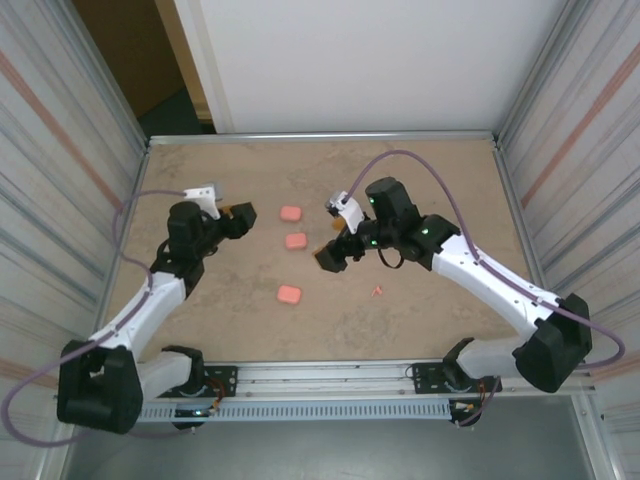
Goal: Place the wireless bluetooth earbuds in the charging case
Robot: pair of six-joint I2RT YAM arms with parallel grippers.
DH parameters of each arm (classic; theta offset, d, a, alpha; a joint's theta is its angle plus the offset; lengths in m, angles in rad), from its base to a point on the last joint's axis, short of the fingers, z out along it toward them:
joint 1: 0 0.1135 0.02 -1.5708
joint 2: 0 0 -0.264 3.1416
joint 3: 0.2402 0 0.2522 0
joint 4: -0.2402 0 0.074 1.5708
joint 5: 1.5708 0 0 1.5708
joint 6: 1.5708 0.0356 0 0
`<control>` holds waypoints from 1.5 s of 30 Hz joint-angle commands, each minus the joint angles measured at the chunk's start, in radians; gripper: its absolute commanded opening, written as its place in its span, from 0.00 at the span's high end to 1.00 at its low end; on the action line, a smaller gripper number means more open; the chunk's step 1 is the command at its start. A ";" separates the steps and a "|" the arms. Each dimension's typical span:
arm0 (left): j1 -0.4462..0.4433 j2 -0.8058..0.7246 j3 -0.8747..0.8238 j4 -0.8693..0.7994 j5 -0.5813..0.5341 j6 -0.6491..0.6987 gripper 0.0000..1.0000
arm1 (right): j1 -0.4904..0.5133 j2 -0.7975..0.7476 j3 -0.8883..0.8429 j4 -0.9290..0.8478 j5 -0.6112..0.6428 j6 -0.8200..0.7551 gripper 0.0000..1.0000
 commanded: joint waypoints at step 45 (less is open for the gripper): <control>0.084 -0.209 -0.153 -0.036 -0.196 0.048 0.19 | 0.325 0.607 0.179 -0.067 0.365 -0.332 0.09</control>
